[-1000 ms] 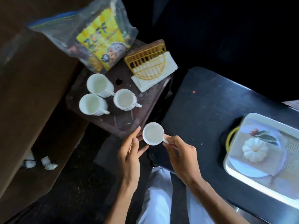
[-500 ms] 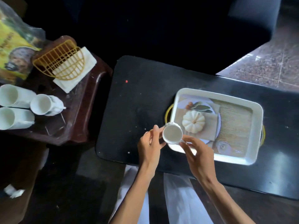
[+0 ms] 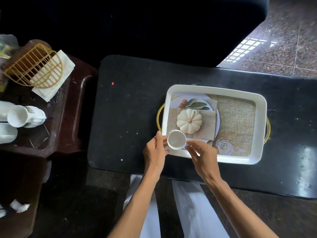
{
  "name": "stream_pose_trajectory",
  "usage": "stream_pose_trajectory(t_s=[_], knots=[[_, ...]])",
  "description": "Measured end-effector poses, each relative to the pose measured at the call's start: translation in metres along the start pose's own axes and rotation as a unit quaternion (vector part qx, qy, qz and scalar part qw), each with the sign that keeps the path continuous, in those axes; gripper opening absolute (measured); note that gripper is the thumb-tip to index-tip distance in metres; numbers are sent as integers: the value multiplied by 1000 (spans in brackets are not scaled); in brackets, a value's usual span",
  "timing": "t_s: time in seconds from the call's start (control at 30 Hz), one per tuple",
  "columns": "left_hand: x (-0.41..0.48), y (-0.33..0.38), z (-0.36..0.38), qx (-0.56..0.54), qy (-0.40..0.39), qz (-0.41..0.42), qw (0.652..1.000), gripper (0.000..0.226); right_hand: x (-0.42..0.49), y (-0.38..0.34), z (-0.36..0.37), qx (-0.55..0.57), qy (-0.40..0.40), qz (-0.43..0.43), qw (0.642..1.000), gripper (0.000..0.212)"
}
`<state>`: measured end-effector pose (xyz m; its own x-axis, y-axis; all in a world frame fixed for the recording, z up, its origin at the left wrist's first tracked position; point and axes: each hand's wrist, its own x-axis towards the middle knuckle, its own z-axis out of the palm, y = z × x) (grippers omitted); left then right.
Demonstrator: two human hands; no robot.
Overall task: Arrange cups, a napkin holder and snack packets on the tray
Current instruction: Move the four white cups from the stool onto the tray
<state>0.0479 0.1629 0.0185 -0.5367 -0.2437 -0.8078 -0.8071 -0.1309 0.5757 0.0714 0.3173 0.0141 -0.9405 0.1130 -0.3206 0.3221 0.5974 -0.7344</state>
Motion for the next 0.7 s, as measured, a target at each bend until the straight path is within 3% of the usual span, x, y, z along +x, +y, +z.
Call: stream_pose_trajectory(t_s=[0.47, 0.6, 0.7], knots=[[-7, -4, -6, 62, 3, 29, 998, 39, 3, 6, -2, -21, -47, 17, 999, 16], [-10, 1, -15, 70, 3, 48, 996, 39, 3, 1, -11, -55, -103, 6, 993, 31], [-11, 8, -36, 109, 20, 113, 987, 38, 0, -9, -16, -102, -85, -14, 991, 49]])
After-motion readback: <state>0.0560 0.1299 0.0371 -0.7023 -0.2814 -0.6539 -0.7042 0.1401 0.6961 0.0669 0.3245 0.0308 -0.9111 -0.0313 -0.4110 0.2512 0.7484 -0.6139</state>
